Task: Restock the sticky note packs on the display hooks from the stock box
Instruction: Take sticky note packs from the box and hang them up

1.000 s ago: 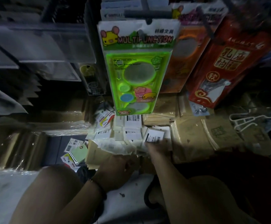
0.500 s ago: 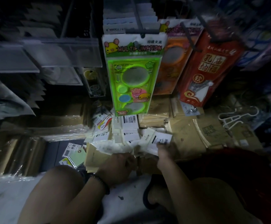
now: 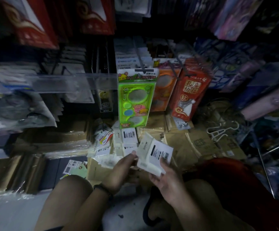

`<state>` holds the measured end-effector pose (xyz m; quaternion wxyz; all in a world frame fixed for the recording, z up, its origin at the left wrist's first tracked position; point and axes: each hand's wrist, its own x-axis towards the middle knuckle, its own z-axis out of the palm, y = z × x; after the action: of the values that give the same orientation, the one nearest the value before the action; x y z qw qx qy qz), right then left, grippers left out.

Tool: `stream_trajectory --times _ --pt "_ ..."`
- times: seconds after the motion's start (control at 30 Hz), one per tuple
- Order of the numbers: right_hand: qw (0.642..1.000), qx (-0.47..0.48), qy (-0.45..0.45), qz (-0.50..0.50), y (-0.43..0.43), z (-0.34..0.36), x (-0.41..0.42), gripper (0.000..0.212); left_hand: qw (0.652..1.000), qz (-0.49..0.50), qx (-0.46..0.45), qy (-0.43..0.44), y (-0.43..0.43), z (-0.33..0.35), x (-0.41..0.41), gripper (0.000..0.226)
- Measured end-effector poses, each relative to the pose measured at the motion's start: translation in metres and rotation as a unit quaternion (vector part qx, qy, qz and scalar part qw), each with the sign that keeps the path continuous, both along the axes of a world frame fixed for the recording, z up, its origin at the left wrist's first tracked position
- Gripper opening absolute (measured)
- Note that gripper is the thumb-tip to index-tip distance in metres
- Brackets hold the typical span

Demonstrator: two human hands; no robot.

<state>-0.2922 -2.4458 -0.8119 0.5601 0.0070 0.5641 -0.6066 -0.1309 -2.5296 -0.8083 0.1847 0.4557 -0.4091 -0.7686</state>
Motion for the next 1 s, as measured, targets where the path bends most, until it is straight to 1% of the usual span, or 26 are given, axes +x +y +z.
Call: stream_trajectory --times 0.03,0.07,0.17,0.23,0.33,0.4,0.43,0.47,0.5,0.53,0.57,0.6,0.63,0.67,0.7,0.73,0.77,0.8,0.83,0.9,0.93,0.97,1.0 --pt "1.0 -0.004 0.012 0.009 0.005 0.003 0.007 0.026 0.999 -0.003 0.037 0.034 0.004 0.005 0.002 0.047" --pt "0.999 -0.011 0.027 0.016 0.007 0.006 0.013 0.027 0.997 -0.004 0.048 0.057 0.009 0.009 0.005 0.05" --pt "0.993 -0.022 0.114 0.024 0.01 0.019 0.025 0.023 0.997 0.015 0.01 0.073 0.02 0.017 0.019 0.041" --pt "0.989 -0.017 0.148 0.017 0.015 0.027 0.027 0.02 0.997 0.05 -0.012 0.06 0.024 0.02 0.029 0.036" --pt "0.994 -0.065 0.088 -0.019 0.026 0.036 0.031 0.023 0.994 0.099 -0.026 0.035 0.033 0.025 0.043 0.034" --pt "0.989 -0.094 0.101 -0.045 0.03 0.041 0.035 0.021 0.993 0.111 -0.016 0.042 0.041 0.029 0.051 0.032" --pt "0.983 -0.11 0.134 -0.052 0.031 0.043 0.038 0.018 0.992 0.116 -0.013 0.046 0.045 0.032 0.054 0.031" --pt "0.972 -0.134 0.186 -0.049 0.032 0.047 0.039 0.019 0.991 0.121 -0.008 0.05 0.049 0.034 0.056 0.03" --pt "0.95 -0.163 0.267 -0.029 0.033 0.05 0.041 0.026 0.99 0.126 -0.001 0.057 0.051 0.038 0.057 0.03" --pt "0.91 -0.195 0.365 0.008 0.034 0.057 0.043 0.041 0.989 0.129 0.008 0.069 0.052 0.041 0.058 0.031" --pt "0.859 -0.213 0.463 0.055 0.036 0.063 0.046 0.058 0.988 0.125 0.015 0.086 0.053 0.046 0.058 0.032" --pt "0.81 -0.209 0.539 0.1 0.036 0.065 0.047 0.073 0.987 0.124 0.021 0.104 0.054 0.054 0.058 0.033" --pt "0.792 -0.204 0.556 0.15 0.036 0.068 0.049 0.08 0.984 0.126 0.024 0.122 0.055 0.063 0.059 0.033" --pt "0.795 -0.206 0.539 0.186 0.038 0.069 0.052 0.078 0.982 0.128 0.021 0.138 0.055 0.073 0.06 0.033" --pt "0.818 -0.216 0.497 0.195 0.04 0.072 0.056 0.069 0.981 0.129 0.013 0.147 0.056 0.081 0.062 0.034" --pt "0.848 -0.221 0.447 0.18 0.041 0.075 0.058 0.057 0.98 0.127 0.003 0.153 0.055 0.088 0.064 0.035" --pt "0.88 -0.219 0.396 0.144 0.042 0.081 0.061 0.046 0.979 0.129 -0.003 0.157 0.054 0.094 0.067 0.035" --pt "0.904 -0.213 0.354 0.11 0.042 0.088 0.064 0.037 0.977 0.136 0.0 0.161 0.054 0.099 0.069 0.035" --pt "0.923 -0.204 0.314 0.084 0.039 0.095 0.065 0.034 0.976 0.141 0.005 0.164 0.052 0.103 0.071 0.035" --pt "0.956 -0.205 0.2 0.06 0.033 0.108 0.065 0.042 0.974 0.145 0.027 0.172 0.05 0.111 0.073 0.041" --pt "0.966 -0.22 0.122 0.053 0.03 0.116 0.065 0.044 0.971 0.157 0.043 0.176 0.048 0.116 0.074 0.049" --pt "0.969 -0.235 0.054 0.048 0.027 0.126 0.067 0.046 0.966 0.17 0.058 0.184 0.048 0.12 0.073 0.055" --pt "0.969 -0.245 0.01 0.044 0.024 0.135 0.069 0.047 0.966 0.168 0.051 0.189 0.049 0.128 0.072 0.058"
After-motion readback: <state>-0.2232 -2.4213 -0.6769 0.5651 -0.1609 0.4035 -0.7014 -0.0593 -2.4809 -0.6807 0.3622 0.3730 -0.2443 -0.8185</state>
